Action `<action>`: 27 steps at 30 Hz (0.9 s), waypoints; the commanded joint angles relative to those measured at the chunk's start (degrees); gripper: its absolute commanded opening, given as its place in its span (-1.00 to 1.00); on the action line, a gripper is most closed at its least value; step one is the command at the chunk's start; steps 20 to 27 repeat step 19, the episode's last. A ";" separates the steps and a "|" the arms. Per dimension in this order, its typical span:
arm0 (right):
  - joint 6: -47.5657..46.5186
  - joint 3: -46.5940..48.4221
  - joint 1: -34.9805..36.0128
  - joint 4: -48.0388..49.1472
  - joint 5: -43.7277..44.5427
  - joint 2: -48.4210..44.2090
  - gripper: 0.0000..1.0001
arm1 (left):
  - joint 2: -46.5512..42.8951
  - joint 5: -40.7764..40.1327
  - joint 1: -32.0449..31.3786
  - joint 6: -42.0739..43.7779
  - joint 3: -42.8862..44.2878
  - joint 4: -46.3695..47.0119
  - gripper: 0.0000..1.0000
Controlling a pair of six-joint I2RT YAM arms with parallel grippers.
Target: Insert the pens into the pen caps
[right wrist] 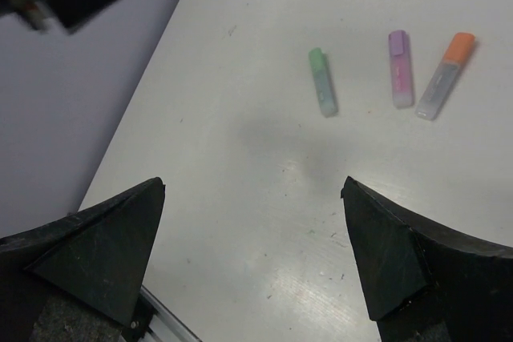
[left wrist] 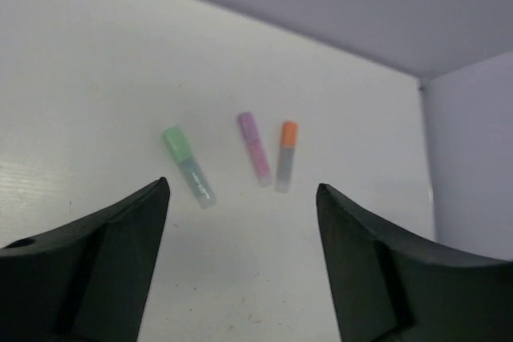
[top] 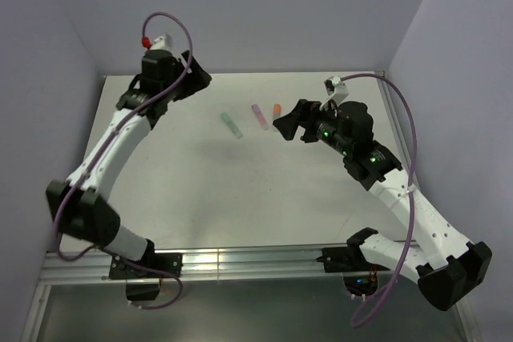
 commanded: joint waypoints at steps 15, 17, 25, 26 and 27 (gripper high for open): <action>-1.64 0.60 -0.72 -0.19 9.85 -4.06 1.00 | -30.43 1.01 -0.04 12.46 -19.33 -0.72 0.70; -1.64 0.07 -0.72 0.08 9.84 -4.67 1.00 | -30.69 1.01 -0.04 12.55 -19.42 -0.28 0.71; -1.82 -0.02 -0.72 -0.10 10.20 -4.85 1.00 | -30.95 1.10 -0.04 12.55 -19.60 -0.19 0.71; -1.82 -0.02 -0.72 -0.10 10.20 -4.85 1.00 | -30.95 1.10 -0.04 12.55 -19.60 -0.19 0.71; -1.82 -0.02 -0.72 -0.10 10.20 -4.85 1.00 | -30.95 1.10 -0.04 12.55 -19.60 -0.19 0.71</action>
